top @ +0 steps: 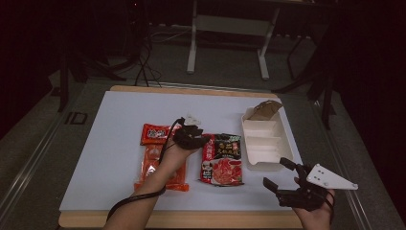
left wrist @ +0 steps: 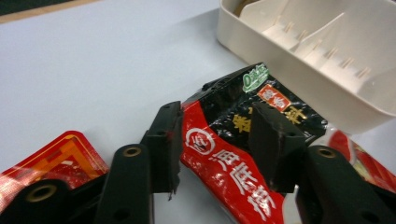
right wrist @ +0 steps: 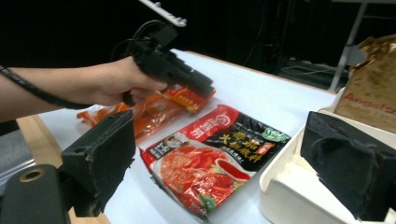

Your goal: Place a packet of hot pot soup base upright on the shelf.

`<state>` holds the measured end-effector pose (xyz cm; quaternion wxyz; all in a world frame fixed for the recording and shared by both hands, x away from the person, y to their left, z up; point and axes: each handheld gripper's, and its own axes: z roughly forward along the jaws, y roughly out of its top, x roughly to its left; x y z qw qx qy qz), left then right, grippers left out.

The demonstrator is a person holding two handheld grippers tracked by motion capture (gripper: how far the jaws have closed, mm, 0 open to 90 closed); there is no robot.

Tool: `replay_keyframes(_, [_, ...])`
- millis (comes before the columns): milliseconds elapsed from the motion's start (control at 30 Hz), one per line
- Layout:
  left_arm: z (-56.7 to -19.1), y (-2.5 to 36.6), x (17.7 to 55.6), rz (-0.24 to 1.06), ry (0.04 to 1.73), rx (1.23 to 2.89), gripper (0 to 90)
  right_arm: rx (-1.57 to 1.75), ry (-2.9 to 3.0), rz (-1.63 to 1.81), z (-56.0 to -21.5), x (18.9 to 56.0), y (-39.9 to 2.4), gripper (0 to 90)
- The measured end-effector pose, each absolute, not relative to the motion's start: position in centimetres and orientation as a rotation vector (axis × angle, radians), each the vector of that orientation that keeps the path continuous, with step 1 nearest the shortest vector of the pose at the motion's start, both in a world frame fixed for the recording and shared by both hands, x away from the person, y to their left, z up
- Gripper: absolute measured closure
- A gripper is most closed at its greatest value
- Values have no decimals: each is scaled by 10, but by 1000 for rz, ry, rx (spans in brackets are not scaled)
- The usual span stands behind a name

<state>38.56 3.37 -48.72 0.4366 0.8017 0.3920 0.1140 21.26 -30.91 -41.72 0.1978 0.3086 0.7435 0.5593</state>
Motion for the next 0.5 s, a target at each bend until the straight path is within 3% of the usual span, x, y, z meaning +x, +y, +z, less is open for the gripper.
replay_keyframes(500, [-510, 25, 416, 288, 1031, 2059, 521, 863, 2134, 1578, -424, 214, -305, 105])
